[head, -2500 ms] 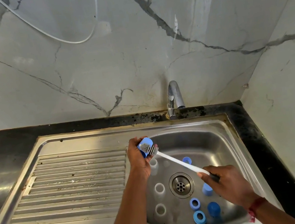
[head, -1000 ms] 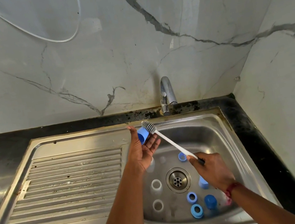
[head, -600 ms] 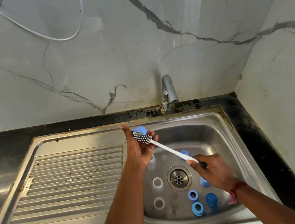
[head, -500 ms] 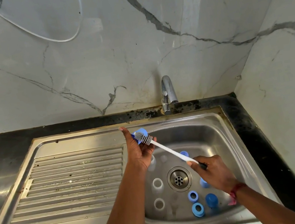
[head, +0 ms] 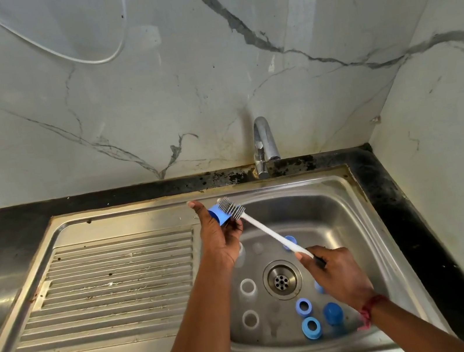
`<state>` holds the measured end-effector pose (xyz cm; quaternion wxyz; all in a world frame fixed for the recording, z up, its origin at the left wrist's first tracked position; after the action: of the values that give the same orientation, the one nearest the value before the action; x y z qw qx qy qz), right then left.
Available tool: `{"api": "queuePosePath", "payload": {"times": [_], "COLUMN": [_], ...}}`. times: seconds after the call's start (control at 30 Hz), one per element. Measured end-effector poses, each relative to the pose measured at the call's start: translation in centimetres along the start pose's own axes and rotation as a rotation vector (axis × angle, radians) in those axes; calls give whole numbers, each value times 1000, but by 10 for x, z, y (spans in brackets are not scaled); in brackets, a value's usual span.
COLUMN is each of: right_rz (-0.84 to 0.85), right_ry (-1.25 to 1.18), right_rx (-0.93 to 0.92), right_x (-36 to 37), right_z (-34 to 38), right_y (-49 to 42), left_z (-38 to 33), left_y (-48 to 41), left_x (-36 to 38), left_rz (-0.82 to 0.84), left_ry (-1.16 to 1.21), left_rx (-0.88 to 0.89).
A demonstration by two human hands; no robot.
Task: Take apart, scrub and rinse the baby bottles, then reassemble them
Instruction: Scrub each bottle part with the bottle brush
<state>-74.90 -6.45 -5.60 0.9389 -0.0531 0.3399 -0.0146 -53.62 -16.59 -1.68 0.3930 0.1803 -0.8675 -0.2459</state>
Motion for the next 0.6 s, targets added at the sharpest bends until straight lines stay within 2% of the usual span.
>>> {"api": "queuePosePath", "payload": {"times": [0.17, 0.4, 0.6], "right_rz": [-1, -5, -32], "right_ry": [4, -33, -23], "right_rx": [107, 57, 111], "right_x": [-1, 2, -1], "right_z": [-10, 0, -6], "right_y": [2, 10, 5], "left_z": [-1, 2, 3], "left_y": [-4, -5, -2], "left_x": [-6, -10, -14], "left_rz": [10, 37, 104], "left_ry": [40, -46, -95], "left_rx": [-2, 23, -17]}}
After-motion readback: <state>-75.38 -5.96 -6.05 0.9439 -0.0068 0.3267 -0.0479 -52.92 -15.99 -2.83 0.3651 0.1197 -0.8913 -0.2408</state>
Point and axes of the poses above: each hand's wrist, its own y-axis away from the middle knuckle, its own x-axis out of the palm, z = x × y, the point moved 2 cm from there along -y, towards the middle knuckle, and after that the axes turned 1 degree about -y, right-handed, at the moved point
